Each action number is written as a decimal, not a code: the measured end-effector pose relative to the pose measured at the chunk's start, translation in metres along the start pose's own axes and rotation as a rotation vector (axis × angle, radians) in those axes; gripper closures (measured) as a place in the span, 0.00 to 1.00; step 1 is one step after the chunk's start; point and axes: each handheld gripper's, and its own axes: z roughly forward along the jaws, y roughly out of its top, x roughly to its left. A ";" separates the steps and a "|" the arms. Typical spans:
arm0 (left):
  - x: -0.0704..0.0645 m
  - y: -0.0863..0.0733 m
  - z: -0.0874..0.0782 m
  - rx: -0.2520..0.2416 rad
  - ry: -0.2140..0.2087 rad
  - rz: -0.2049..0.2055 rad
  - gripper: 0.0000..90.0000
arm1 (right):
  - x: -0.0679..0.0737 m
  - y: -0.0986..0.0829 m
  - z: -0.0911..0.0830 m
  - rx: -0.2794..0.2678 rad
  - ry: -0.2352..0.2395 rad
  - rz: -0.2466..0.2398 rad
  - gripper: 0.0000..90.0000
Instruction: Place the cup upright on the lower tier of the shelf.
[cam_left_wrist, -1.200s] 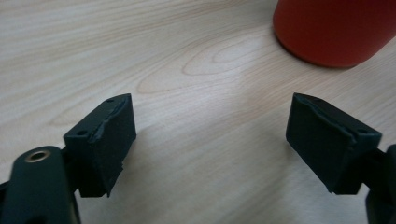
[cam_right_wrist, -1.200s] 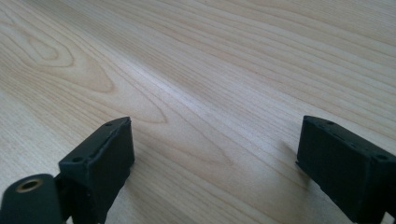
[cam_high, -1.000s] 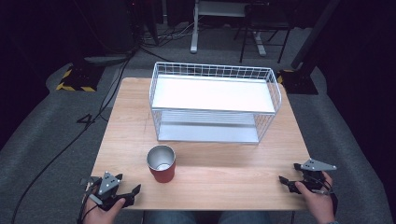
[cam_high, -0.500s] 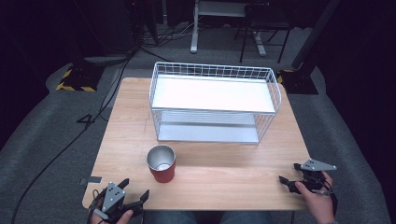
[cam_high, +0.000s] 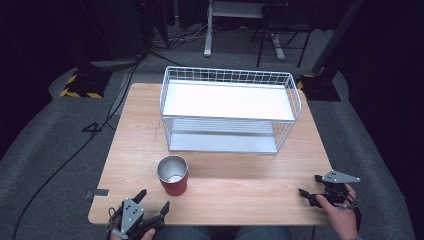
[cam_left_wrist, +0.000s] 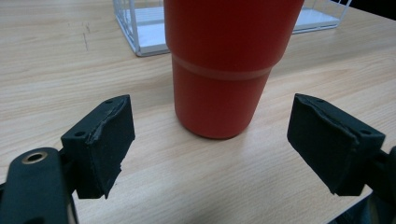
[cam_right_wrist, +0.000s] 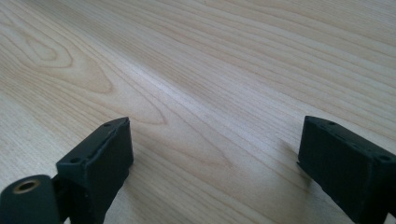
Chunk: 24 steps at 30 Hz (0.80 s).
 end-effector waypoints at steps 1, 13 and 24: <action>-0.001 0.000 0.001 0.001 0.002 0.002 0.17 | 0.000 0.000 0.000 0.000 0.000 0.000 0.11; -0.010 0.006 0.017 -0.021 0.017 -0.007 0.17 | 0.000 0.001 0.001 0.005 -0.006 0.008 0.08; -0.012 0.013 0.037 0.019 0.044 -0.032 0.17 | -0.001 0.001 0.002 0.012 -0.012 0.010 0.06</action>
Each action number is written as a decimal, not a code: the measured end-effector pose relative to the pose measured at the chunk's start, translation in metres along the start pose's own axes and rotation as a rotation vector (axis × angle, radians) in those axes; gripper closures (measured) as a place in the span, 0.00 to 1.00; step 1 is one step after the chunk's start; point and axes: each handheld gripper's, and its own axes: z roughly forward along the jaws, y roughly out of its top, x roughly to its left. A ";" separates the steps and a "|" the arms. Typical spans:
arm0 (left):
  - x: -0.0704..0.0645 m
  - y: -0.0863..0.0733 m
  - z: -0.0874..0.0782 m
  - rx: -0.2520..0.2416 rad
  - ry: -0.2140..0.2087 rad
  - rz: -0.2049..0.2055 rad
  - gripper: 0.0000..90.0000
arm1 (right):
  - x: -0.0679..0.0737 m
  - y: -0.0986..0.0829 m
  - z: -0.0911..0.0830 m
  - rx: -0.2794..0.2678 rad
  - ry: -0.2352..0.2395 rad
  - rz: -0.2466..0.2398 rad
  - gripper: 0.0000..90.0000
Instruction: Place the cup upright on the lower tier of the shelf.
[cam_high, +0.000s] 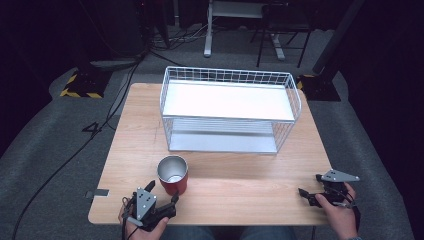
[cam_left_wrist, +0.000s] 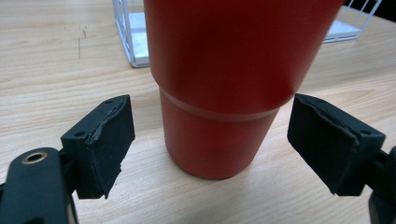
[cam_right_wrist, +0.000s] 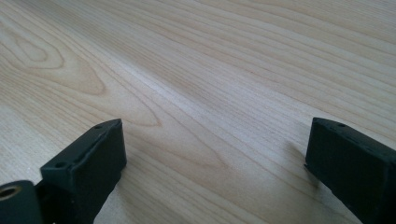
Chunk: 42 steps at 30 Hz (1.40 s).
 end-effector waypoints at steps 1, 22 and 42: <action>-0.001 0.000 0.002 0.006 -0.001 0.001 0.17 | 0.000 0.000 0.000 0.000 0.000 0.000 0.06; -0.009 0.005 0.030 0.060 0.028 -0.002 0.17 | 0.000 0.000 0.000 -0.001 -0.001 -0.002 0.06; -0.016 0.007 0.042 0.107 0.094 -0.082 0.17 | 0.000 0.000 0.000 0.001 0.006 -0.003 0.05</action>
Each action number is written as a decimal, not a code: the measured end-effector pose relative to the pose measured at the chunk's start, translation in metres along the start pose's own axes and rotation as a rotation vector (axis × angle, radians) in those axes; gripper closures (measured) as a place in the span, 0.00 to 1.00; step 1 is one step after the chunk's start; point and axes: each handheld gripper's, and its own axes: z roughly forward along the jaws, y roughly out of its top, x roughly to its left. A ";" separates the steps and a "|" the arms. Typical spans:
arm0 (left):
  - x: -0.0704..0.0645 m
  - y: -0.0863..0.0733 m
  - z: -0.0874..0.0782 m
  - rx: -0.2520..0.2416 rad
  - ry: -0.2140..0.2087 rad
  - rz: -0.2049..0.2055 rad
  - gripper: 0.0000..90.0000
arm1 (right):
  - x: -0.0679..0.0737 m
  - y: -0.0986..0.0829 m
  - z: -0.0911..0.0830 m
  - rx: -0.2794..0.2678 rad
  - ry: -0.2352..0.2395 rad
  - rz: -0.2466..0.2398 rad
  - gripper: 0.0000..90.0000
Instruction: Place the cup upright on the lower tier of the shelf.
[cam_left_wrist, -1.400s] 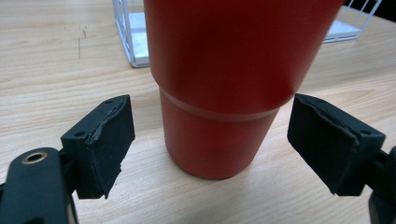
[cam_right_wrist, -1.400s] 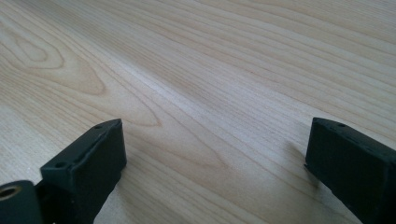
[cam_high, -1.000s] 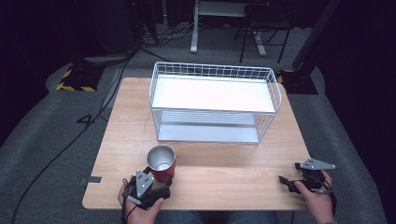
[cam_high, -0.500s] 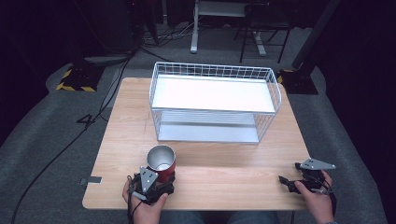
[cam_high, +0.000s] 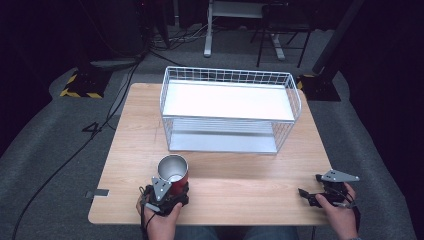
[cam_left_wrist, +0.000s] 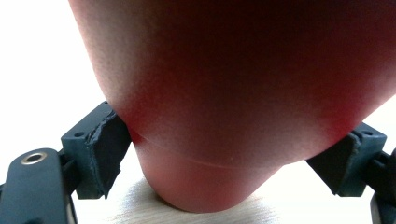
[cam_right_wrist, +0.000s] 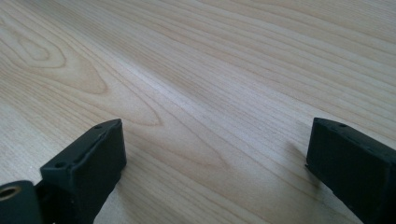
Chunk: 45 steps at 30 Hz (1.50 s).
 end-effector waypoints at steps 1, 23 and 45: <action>0.000 0.000 0.000 0.002 0.002 0.005 0.17 | 0.000 0.000 0.000 0.000 0.000 0.000 0.05; -0.003 0.001 -0.005 -0.017 -0.017 0.047 0.19 | 0.000 0.000 0.000 0.000 0.000 0.000 0.05; -0.017 0.046 -0.005 0.005 -0.135 0.115 0.19 | 0.000 0.000 0.000 0.000 -0.001 0.001 0.05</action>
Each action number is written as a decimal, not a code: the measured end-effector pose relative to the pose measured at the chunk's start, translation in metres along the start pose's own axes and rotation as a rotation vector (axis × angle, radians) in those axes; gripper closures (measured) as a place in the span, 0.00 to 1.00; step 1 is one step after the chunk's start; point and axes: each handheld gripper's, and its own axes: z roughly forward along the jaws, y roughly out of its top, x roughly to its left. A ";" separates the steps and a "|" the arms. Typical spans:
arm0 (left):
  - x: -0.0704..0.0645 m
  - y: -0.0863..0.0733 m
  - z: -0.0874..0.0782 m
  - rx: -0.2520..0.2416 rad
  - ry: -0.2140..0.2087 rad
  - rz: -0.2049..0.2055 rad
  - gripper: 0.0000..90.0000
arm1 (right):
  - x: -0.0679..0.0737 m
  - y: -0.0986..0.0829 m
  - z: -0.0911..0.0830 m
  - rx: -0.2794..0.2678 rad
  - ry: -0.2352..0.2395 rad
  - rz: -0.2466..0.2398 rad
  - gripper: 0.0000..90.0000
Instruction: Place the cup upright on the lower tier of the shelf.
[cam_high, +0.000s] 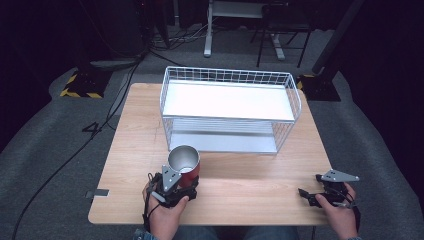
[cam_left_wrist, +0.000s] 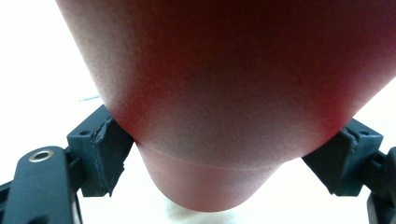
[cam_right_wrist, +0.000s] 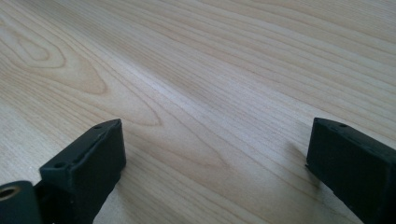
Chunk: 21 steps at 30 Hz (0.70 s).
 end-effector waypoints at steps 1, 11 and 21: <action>0.001 0.005 0.002 0.003 -0.010 0.002 0.19 | 0.000 0.000 0.000 0.000 0.000 0.000 0.05; 0.003 0.030 0.021 0.019 -0.045 0.032 0.19 | 0.000 0.000 0.000 0.000 0.000 0.000 0.05; -0.002 0.043 0.048 0.034 -0.069 0.048 0.19 | -0.001 0.001 0.002 0.009 -0.002 0.001 0.02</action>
